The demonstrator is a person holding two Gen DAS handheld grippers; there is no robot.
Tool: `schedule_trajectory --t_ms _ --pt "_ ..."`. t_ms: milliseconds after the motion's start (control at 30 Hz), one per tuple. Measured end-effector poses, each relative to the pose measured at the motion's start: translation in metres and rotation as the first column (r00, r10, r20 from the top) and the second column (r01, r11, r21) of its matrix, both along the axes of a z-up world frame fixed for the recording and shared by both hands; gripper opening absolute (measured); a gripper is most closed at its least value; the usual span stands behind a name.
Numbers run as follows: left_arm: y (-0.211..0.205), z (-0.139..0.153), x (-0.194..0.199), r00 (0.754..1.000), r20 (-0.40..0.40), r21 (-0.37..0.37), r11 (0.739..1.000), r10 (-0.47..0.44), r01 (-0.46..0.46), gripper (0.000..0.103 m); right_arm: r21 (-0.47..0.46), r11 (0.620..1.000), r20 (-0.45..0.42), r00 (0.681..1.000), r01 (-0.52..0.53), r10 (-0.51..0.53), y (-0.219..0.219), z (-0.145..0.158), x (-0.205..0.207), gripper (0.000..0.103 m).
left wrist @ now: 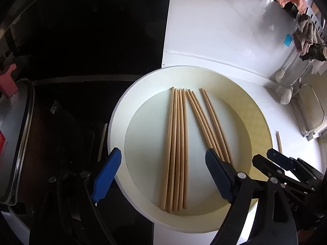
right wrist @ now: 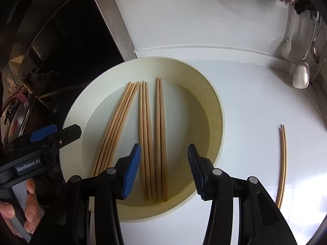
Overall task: Organize utensils
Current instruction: 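Move both open tools back to the last two chopsticks on the counter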
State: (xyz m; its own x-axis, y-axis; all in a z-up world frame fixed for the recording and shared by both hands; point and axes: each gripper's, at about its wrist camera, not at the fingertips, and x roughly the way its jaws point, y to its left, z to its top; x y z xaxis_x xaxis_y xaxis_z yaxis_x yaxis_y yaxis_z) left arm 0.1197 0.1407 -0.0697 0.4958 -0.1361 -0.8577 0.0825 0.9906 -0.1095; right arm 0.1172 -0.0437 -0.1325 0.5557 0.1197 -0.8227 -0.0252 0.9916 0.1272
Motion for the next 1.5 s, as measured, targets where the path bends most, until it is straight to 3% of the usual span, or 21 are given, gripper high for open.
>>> schedule_trajectory --t_ms 467,767,1133,1500 --pt "-0.038 0.016 -0.042 0.999 0.032 0.002 0.999 -0.033 0.033 0.088 0.006 0.998 0.036 0.997 0.063 -0.063 -0.051 0.015 -0.065 0.054" --pt "-0.089 0.021 -0.07 0.994 0.062 -0.008 0.996 -0.088 0.088 0.09 -0.019 0.989 0.084 0.986 0.145 -0.143 -0.118 0.021 -0.114 0.059" --pt "-0.164 0.014 -0.102 0.982 0.117 -0.001 0.989 -0.148 0.15 0.094 -0.076 0.975 0.059 0.977 0.209 -0.205 -0.196 -0.016 -0.152 0.059" --pt "-0.198 -0.005 -0.108 0.971 0.2 0.044 0.991 -0.13 0.123 0.095 -0.111 0.978 0.11 0.981 0.174 -0.162 -0.214 -0.061 -0.138 0.059"
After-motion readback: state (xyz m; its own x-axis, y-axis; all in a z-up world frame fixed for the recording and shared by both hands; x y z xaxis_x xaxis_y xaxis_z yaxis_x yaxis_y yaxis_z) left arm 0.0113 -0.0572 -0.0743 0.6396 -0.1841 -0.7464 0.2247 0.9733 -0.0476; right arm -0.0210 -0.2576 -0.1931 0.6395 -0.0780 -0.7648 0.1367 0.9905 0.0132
